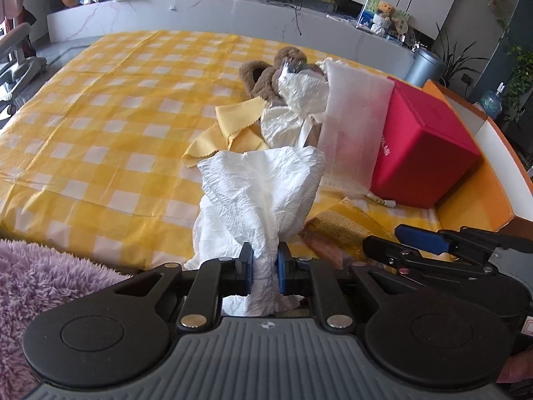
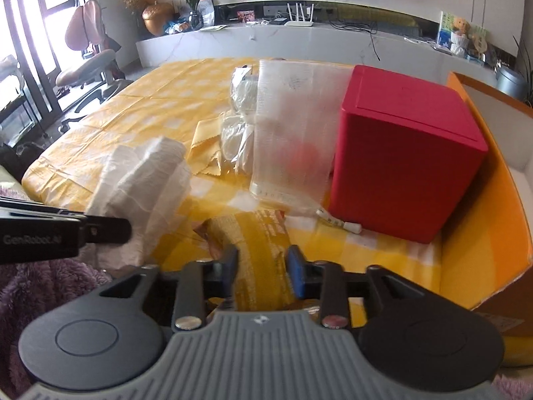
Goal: Organize soft objects
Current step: 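Lift the white cloth and yellow bag and carry both toward the cardboard box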
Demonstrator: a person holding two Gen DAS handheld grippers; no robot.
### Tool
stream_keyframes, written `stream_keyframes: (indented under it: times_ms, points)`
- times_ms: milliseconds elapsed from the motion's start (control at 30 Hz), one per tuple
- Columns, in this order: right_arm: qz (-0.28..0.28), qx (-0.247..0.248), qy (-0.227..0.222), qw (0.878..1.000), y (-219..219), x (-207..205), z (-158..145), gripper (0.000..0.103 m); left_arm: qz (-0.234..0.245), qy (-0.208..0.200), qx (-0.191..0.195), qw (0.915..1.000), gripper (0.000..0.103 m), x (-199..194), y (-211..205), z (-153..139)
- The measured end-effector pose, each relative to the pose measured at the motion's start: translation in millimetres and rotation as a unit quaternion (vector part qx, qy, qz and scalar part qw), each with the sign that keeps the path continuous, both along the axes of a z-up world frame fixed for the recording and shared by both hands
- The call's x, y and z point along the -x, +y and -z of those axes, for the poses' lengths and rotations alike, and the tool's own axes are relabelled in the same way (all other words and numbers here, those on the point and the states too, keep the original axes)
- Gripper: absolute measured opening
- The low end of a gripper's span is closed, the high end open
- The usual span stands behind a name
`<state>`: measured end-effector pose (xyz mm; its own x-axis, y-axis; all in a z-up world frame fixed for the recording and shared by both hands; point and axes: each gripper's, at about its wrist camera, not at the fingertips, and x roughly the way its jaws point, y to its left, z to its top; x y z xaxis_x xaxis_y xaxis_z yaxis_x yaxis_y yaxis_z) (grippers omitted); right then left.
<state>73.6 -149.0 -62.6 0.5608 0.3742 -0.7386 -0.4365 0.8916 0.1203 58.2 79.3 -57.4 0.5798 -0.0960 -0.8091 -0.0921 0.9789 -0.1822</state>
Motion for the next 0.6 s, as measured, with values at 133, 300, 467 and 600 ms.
stream_keyframes:
  times_ms: [133, 300, 467, 600]
  points:
    - [-0.002, 0.016, 0.000, 1.000, 5, -2, 6, 0.067, -0.015, 0.019, -0.002, 0.9997, 0.022, -2, 7, 8]
    - [-0.002, 0.022, 0.020, 1.000, 8, -11, 16, 0.075, -0.015, 0.048, -0.027, 0.9984, 0.035, -10, 4, 21]
    - [-0.004, 0.027, 0.029, 0.999, 10, -11, 20, 0.067, -0.003, 0.081, -0.044, 0.9957, 0.054, -20, -2, 33]
    - [0.002, 0.020, 0.036, 0.999, 6, -11, 19, 0.056, 0.004, 0.101, -0.044, 0.9939, 0.061, -27, -4, 41]
